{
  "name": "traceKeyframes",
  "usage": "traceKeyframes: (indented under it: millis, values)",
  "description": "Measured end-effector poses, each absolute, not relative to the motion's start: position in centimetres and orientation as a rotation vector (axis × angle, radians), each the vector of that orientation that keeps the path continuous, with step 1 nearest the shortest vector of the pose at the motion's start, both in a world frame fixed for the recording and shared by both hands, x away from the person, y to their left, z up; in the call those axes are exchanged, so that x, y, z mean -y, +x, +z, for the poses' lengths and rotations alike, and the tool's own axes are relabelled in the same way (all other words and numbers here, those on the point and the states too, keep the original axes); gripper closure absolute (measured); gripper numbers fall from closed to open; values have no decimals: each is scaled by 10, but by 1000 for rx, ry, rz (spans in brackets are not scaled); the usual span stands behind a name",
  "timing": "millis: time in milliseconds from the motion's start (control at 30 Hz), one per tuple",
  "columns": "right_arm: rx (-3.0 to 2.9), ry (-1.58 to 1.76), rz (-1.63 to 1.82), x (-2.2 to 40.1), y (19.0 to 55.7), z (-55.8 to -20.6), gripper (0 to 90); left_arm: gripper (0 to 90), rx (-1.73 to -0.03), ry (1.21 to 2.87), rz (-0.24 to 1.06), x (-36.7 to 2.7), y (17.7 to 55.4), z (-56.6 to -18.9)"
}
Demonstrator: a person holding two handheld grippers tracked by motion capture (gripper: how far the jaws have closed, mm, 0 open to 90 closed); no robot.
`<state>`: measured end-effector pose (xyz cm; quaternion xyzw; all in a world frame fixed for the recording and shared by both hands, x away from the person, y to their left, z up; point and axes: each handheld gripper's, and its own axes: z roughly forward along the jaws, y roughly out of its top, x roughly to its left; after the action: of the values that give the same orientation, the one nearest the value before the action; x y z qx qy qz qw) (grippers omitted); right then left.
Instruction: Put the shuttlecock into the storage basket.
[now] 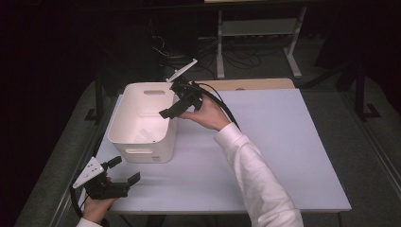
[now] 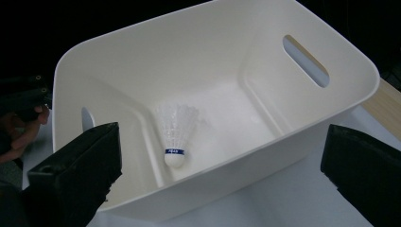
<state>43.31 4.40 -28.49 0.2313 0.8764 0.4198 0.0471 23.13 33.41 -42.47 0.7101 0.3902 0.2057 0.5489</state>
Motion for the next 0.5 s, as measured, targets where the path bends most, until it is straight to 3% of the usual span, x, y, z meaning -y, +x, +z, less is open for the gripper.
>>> traceKeyframes:
  millis: [500]
  values:
    - [-2649, 710, 1302, -15, 436, -292, 0, 0, -914, 1685, 477, -335, 232, -425]
